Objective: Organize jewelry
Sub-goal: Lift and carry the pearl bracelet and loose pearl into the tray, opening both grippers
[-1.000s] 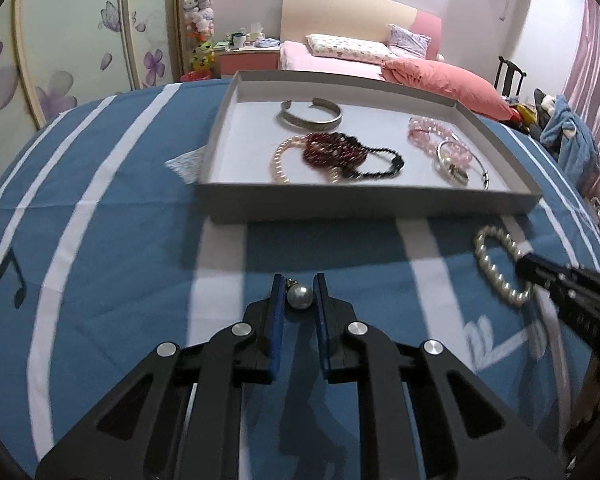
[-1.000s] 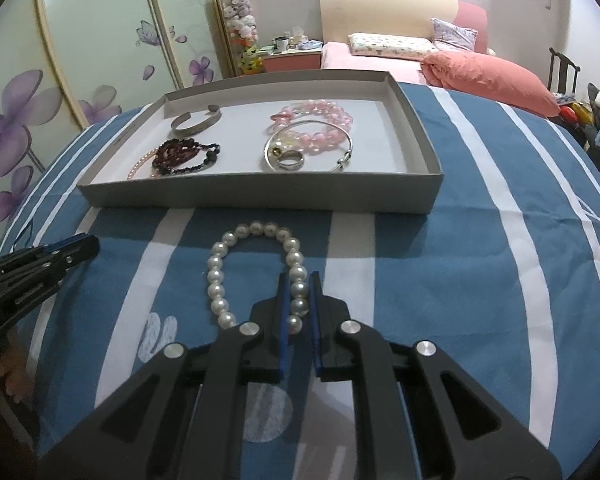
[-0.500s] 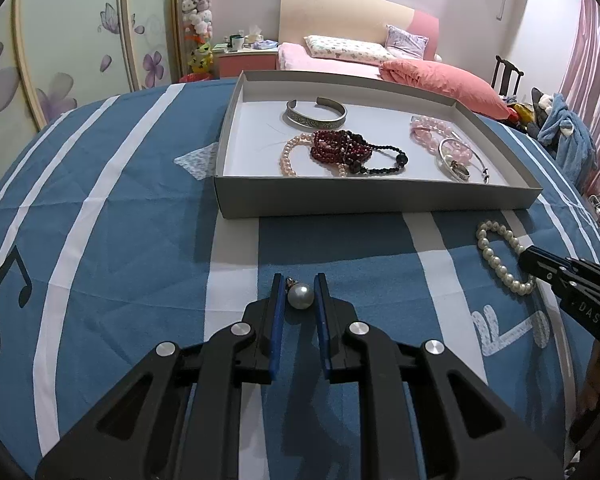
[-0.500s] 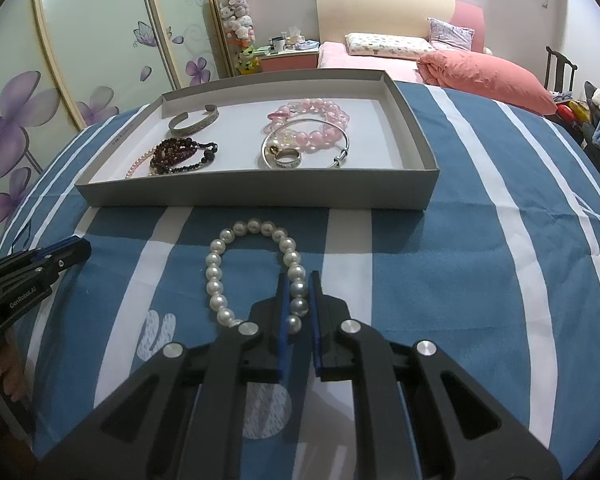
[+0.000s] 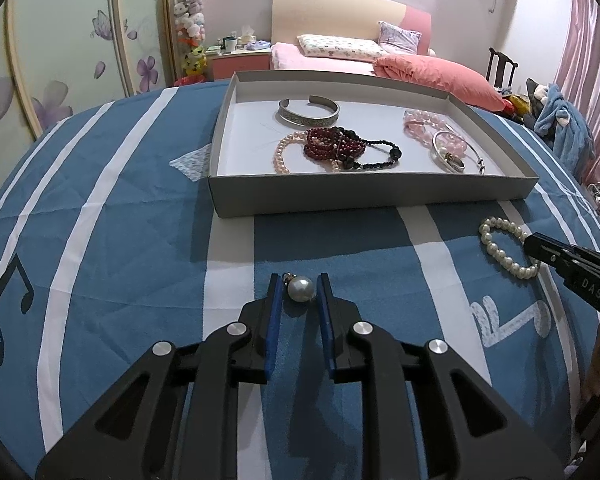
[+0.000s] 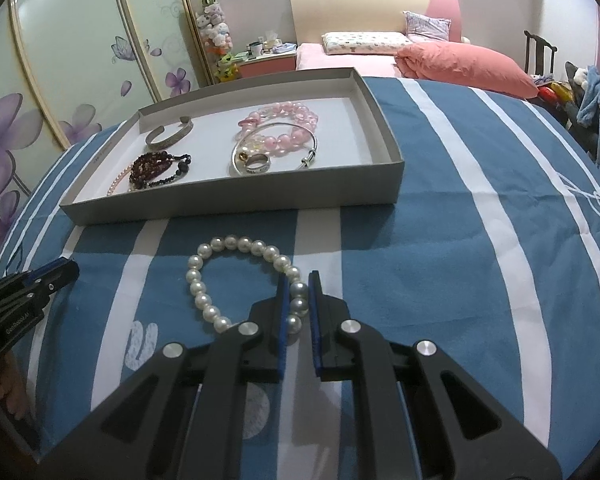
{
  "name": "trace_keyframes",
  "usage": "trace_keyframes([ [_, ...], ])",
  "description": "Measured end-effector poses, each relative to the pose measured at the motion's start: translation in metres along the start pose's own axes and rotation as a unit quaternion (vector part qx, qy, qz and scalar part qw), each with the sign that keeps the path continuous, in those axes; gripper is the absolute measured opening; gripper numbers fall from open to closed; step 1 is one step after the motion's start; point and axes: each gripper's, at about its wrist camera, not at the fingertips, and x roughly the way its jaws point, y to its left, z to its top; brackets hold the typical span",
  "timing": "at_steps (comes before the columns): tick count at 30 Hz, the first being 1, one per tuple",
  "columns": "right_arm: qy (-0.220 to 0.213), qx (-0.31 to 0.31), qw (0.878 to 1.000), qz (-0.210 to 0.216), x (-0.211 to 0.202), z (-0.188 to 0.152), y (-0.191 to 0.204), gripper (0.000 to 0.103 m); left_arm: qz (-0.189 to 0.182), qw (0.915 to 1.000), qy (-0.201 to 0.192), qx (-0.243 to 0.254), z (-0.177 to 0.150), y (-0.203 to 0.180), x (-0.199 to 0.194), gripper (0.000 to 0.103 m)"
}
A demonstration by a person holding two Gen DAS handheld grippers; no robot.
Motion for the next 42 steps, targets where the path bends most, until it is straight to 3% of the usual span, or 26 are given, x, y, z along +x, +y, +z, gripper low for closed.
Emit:
trace_keyframes([
  [8, -0.001, 0.003, 1.000, 0.003, 0.000, 0.000, 0.001, 0.010, 0.001, 1.0000, -0.001, -0.003, 0.000, 0.002, 0.000, 0.014],
  [15, -0.034, 0.029, 0.998, 0.043, -0.015, 0.000, -0.001, 0.010, -0.002, 0.9999, -0.006, -0.010, -0.004, 0.008, -0.005, 0.014],
  [26, -0.117, 0.027, 0.986, 0.115, -0.060, 0.003, 0.018, 0.010, 0.003, 0.9973, -0.073, 0.007, -0.009, 0.001, -0.030, 0.014],
  [42, -0.181, 0.012, 0.978, 0.102, -0.085, 0.001, 0.038, 0.010, 0.026, 0.9872, -0.154, 0.029, -0.006, -0.018, -0.058, 0.014],
])
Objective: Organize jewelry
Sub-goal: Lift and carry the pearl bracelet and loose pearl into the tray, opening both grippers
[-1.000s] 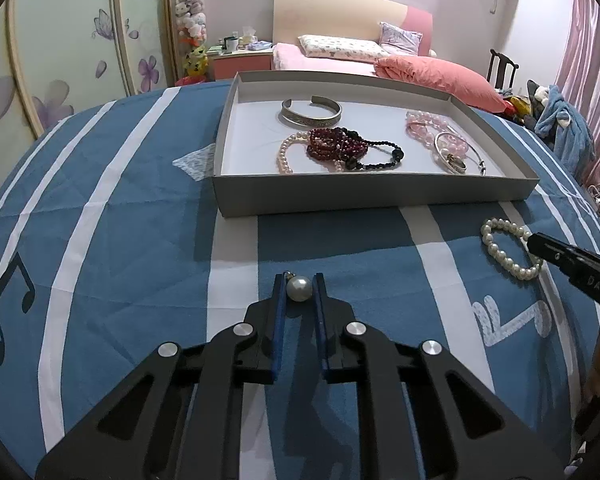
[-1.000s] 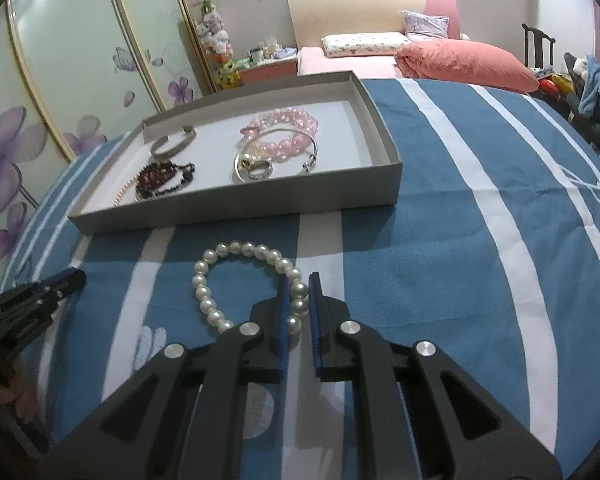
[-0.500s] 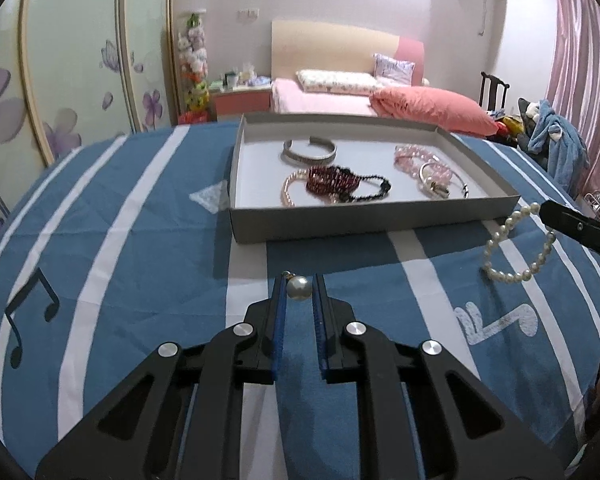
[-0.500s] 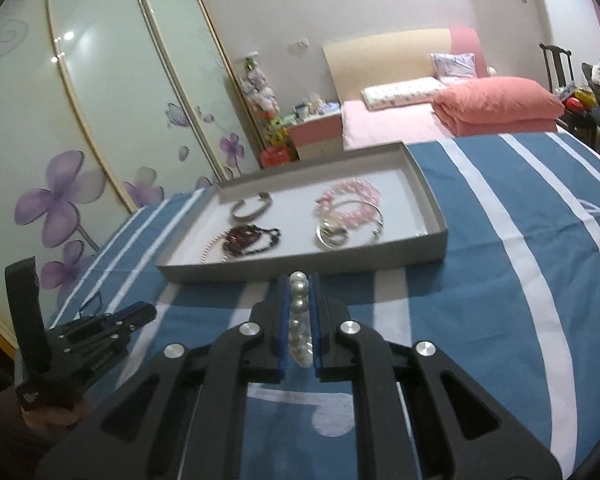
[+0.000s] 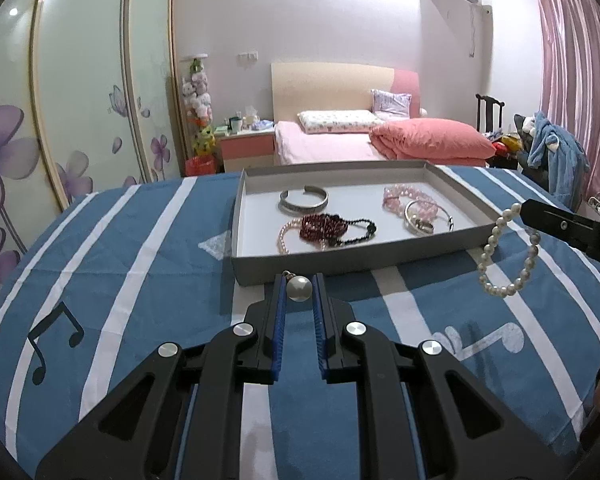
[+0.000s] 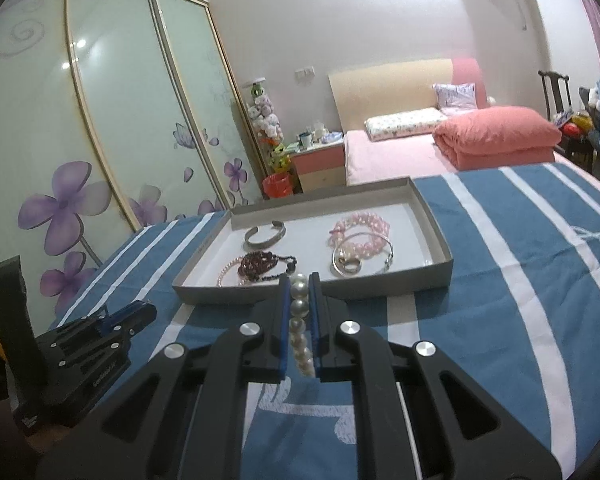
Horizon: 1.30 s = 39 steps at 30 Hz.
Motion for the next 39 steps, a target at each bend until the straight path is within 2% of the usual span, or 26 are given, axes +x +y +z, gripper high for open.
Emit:
trace_keyframes([
  [8, -0.051, -0.031, 0.998, -0.021, -0.013, 0.008, 0.017, 0.010, 0.005, 0.9994, -0.033, -0.004, 0.009, -0.008, -0.010, 0.014],
  [19, -0.127, -0.080, 0.987, -0.048, -0.026, 0.022, 0.041, 0.010, 0.009, 0.9957, -0.093, -0.002, 0.030, -0.019, -0.020, 0.014],
  [32, -0.161, -0.080, 0.981, -0.066, -0.009, 0.043, 0.037, 0.010, 0.009, 0.9938, -0.110, -0.013, 0.055, -0.012, -0.001, 0.014],
  [39, -0.160, -0.076, 0.981, -0.074, 0.017, 0.056, 0.031, 0.010, 0.005, 0.9935, -0.113, -0.015, 0.065, -0.012, 0.018, 0.014],
])
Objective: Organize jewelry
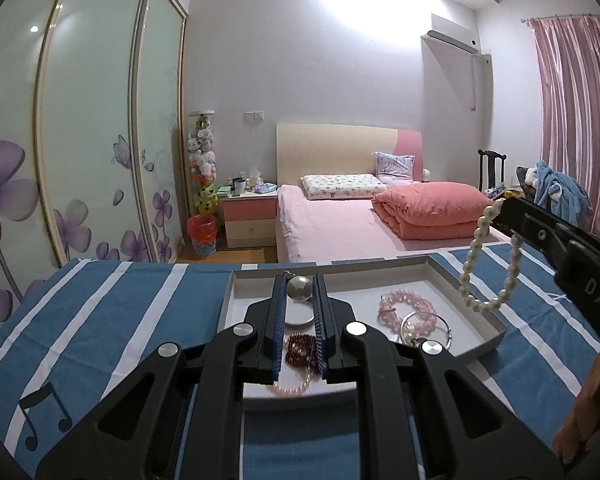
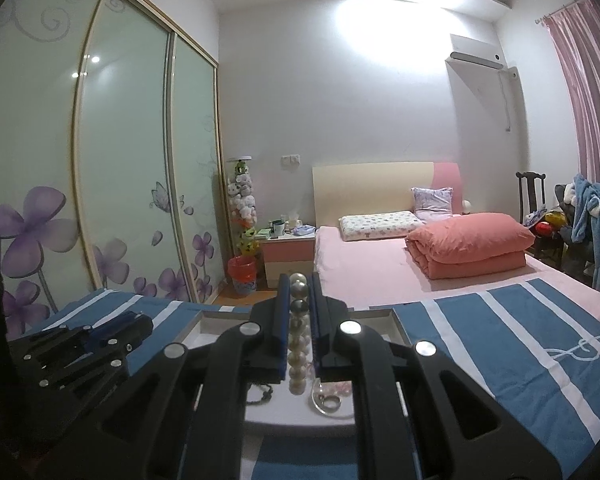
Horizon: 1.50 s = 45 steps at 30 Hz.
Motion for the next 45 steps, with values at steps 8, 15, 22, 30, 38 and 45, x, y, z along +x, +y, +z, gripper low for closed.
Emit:
trace_keyframes([
  [8, 0.027, 0.008, 1.000, -0.005, 0.039, -0.004, -0.010, 0.010, -0.007, 0.9998, 0.018, -0.010, 0.001, 0.002, 0.028, 0.014],
  [15, 0.055, 0.017, 0.998, -0.004, 0.072, -0.012, -0.017, 0.010, -0.016, 0.9990, 0.039, -0.016, -0.002, 0.005, 0.051, 0.014],
  [22, 0.078, 0.024, 0.997, -0.004, 0.093, -0.022, -0.018, 0.010, -0.020, 0.9985, 0.051, -0.010, -0.003, 0.004, 0.065, 0.014],
  [30, 0.097, 0.031, 0.995, -0.002, 0.106, -0.031, -0.020, 0.011, -0.024, 0.9970, 0.073, -0.011, -0.007, 0.006, 0.080, 0.014],
  [38, 0.111, 0.054, 0.992, -0.010, 0.107, -0.033, -0.029, 0.024, -0.028, 0.9954, 0.088, -0.027, -0.010, 0.015, 0.080, 0.016],
  [45, 0.119, 0.052, 0.991, -0.019, 0.078, -0.027, -0.034, 0.034, -0.020, 0.9963, 0.075, -0.039, -0.006, 0.035, 0.045, 0.029],
])
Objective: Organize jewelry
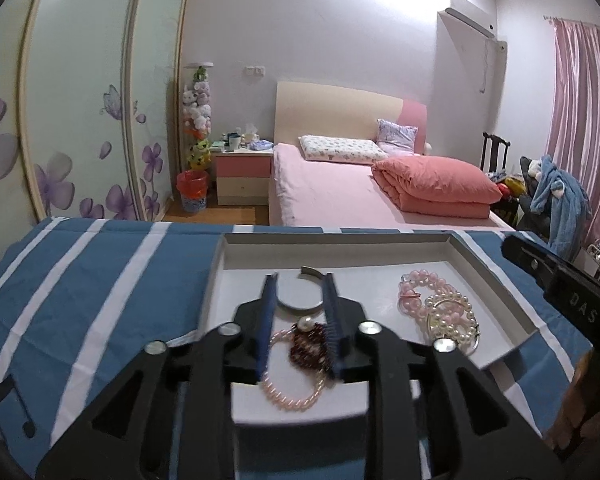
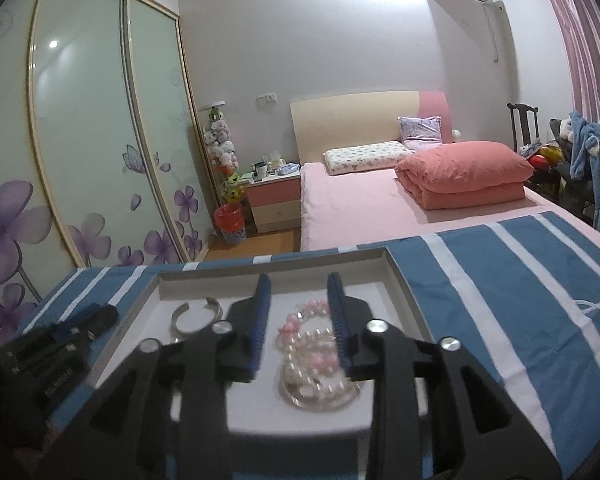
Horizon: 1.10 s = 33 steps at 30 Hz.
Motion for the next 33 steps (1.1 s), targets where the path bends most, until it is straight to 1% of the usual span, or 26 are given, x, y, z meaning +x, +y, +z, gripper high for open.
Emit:
trace_keyframes([
  [3, 0.010, -0.011, 1.000, 0.003, -0.026, -0.008, 0.003, 0.037, 0.002, 1.0000, -0.005, 0.000, -0.005, 0.007, -0.020, 0.030],
  [4, 0.015, -0.011, 1.000, 0.006, -0.032, -0.010, 0.004, 0.040, 0.004, 1.0000, -0.005, -0.001, -0.009, 0.011, -0.030, 0.031],
  [6, 0.024, -0.015, 1.000, 0.011, -0.051, -0.020, 0.007, 0.048, 0.006, 1.0000, -0.003, -0.003, -0.017, 0.016, -0.048, 0.036],
  [7, 0.027, -0.018, 0.999, 0.011, -0.059, -0.024, 0.010, 0.053, 0.005, 1.0000, -0.003, -0.003, -0.020, 0.017, -0.055, 0.037],
  [8, 0.029, -0.021, 0.999, 0.013, -0.068, -0.028, 0.012, 0.058, 0.007, 1.0000, -0.004, -0.002, -0.022, 0.017, -0.060, 0.041],
  [9, 0.031, -0.023, 0.999, 0.016, -0.077, -0.032, 0.014, 0.060, 0.010, 0.9999, -0.005, -0.001, -0.025, 0.019, -0.068, 0.045],
  [10, 0.031, -0.025, 0.999, 0.016, -0.084, -0.035, 0.015, 0.065, 0.011, 0.9999, -0.007, -0.004, -0.028, 0.020, -0.076, 0.047],
  [11, 0.029, -0.026, 0.999, 0.015, -0.092, -0.039, 0.017, 0.071, 0.010, 0.9999, -0.011, -0.009, -0.031, 0.021, -0.085, 0.051],
  [12, 0.026, -0.027, 0.999, 0.015, -0.101, -0.042, 0.019, 0.074, 0.009, 0.9998, -0.015, -0.011, -0.033, 0.022, -0.092, 0.056],
  [13, 0.024, -0.029, 0.999, 0.015, -0.106, -0.043, 0.020, 0.080, 0.012, 0.9997, -0.019, -0.009, -0.034, 0.022, -0.098, 0.060],
  [14, 0.021, -0.029, 0.999, 0.013, -0.113, -0.045, 0.021, 0.086, 0.015, 0.9996, -0.022, -0.007, -0.034, 0.021, -0.102, 0.067],
  [15, 0.017, -0.030, 0.999, 0.012, -0.119, -0.046, 0.023, 0.090, 0.019, 0.9995, -0.026, -0.004, -0.035, 0.021, -0.106, 0.073],
  [16, 0.009, -0.029, 0.999, 0.011, -0.128, -0.048, 0.025, 0.096, 0.023, 0.9992, -0.031, 0.000, -0.037, 0.020, -0.111, 0.075],
  [17, 0.005, -0.030, 1.000, 0.009, -0.132, -0.048, 0.026, 0.099, 0.026, 0.9991, -0.035, 0.002, -0.039, 0.019, -0.116, 0.079],
  [21, -0.011, -0.042, 0.999, -0.003, -0.151, -0.052, 0.030, 0.099, 0.031, 0.9982, -0.050, 0.004, -0.044, 0.016, -0.129, 0.092],
  [26, -0.017, -0.043, 0.999, -0.002, -0.164, -0.057, 0.028, 0.099, 0.038, 0.9970, -0.067, 0.004, -0.052, 0.013, -0.145, 0.101],
  [30, -0.029, -0.053, 0.998, -0.004, -0.173, -0.064, 0.030, 0.099, 0.039, 0.9962, -0.077, 0.008, -0.058, 0.009, -0.153, 0.101],
  [33, -0.033, -0.046, 0.998, 0.000, -0.178, -0.068, 0.029, 0.099, 0.041, 0.9960, -0.079, 0.009, -0.061, 0.008, -0.155, 0.101],
])
